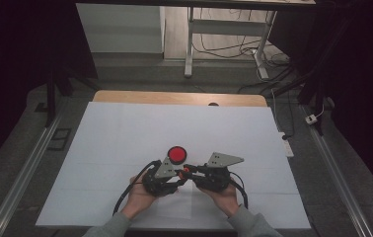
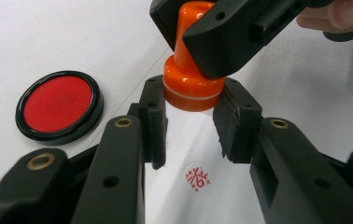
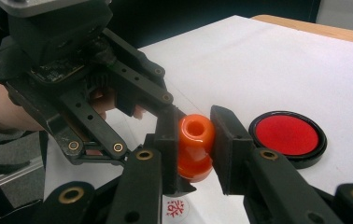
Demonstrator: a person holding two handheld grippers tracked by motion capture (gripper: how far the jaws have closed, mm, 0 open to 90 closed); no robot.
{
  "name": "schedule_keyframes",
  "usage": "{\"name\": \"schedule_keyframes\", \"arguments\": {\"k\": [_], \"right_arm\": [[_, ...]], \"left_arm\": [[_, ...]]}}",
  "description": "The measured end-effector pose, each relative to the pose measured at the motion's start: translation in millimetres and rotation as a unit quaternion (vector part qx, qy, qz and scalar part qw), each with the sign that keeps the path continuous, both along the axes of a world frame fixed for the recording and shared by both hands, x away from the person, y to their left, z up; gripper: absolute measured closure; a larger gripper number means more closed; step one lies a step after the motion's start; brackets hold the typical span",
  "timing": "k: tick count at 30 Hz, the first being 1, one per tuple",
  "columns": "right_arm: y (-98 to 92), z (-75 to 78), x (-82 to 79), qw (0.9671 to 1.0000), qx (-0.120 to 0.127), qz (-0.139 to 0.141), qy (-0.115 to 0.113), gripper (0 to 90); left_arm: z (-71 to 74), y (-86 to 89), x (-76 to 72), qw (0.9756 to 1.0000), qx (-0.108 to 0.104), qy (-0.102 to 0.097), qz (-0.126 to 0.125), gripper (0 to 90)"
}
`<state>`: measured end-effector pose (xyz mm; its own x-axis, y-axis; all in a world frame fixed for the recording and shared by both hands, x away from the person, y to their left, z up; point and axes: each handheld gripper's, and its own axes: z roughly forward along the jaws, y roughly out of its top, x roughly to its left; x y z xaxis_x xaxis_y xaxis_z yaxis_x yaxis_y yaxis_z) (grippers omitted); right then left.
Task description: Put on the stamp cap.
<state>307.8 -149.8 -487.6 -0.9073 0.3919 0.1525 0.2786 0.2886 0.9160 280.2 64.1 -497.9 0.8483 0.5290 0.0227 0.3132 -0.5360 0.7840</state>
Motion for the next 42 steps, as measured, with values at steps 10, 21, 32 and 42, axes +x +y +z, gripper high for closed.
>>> {"name": "schedule_keyframes", "arguments": {"k": [10,21,32,42], "right_arm": [[0.9,0.5,-1.9,0.9999,-0.002,0.005,-0.010,72.9],[3.2,-8.3,-4.7,0.9998,-0.014,0.003,-0.014,73.0],[4.1,-1.4,-4.8,0.9997,-0.010,-0.001,-0.023,72.7],[4.2,-1.4,-5.1,0.9996,-0.012,-0.004,-0.025,72.5]], "left_arm": [[0.4,-0.2,-2.3,1.0000,0.001,-0.007,0.000,65.4],[-3.8,-1.6,-0.7,0.9997,0.023,0.010,-0.005,65.4],[-0.2,1.7,-1.0,1.0000,-0.001,-0.006,-0.002,65.0],[-1.4,2.2,0.6,1.0000,-0.001,-0.002,-0.005,64.2]]}}
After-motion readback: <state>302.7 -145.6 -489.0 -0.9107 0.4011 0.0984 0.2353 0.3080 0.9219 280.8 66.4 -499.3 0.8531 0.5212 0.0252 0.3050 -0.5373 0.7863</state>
